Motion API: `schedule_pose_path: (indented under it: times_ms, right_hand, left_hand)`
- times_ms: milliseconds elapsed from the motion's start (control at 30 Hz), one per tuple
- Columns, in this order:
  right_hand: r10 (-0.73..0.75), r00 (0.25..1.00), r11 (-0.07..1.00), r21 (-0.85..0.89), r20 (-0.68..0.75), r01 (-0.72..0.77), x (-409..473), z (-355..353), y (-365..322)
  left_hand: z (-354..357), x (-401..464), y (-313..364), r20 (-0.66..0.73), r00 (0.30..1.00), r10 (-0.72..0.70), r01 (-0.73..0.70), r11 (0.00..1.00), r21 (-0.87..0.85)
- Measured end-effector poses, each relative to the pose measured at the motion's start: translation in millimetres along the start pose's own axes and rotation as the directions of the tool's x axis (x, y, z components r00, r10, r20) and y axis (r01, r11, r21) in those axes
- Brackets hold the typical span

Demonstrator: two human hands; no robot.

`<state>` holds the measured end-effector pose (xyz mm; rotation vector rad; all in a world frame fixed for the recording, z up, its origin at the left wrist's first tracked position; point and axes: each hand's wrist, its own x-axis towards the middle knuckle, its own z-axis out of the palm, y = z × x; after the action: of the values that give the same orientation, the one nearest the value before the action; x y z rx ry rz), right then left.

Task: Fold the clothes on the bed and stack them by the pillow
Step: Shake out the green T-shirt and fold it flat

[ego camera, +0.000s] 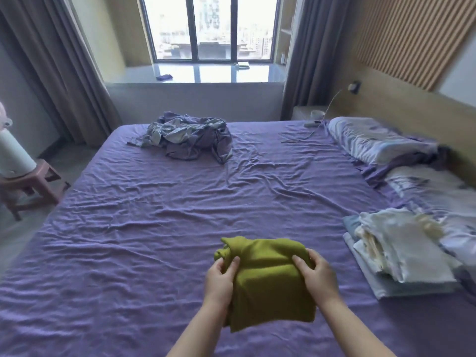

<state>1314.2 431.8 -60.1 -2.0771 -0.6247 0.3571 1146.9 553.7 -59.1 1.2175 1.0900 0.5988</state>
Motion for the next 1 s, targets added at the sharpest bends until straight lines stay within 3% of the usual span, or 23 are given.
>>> schedule_pose_path:
  times_ms: [300, 500, 733, 1000]
  right_hand:
    - [-0.057, 0.997, 0.998, -0.012, -0.042, 0.057, -15.8, -232.6, 24.3]
    - [-0.038, 0.994, 0.999, -0.043, -0.098, 0.034, -24.6, -344.6, 50.4]
    - [-0.034, 0.987, 0.999, -0.014, -0.155, 0.033, -21.2, -400.6, 68.4]
    - [-0.043, 0.979, 0.999, -0.034, -0.200, 0.037, 6.2, -416.6, 72.7]
  left_hand:
    - [170.0, -141.4, 72.4, 0.073, 0.992, 0.105, -0.105, 0.994, -0.008]
    - [263.6, -206.8, 89.1, 0.082, 0.987, 0.139, -0.140, 0.990, 0.000]
    - [320.7, -225.8, 97.0, 0.145, 0.981, 0.129, -0.128, 0.992, -0.016]
    - [350.2, -194.1, 106.4, 0.232, 0.963, 0.134, -0.147, 0.988, 0.038]
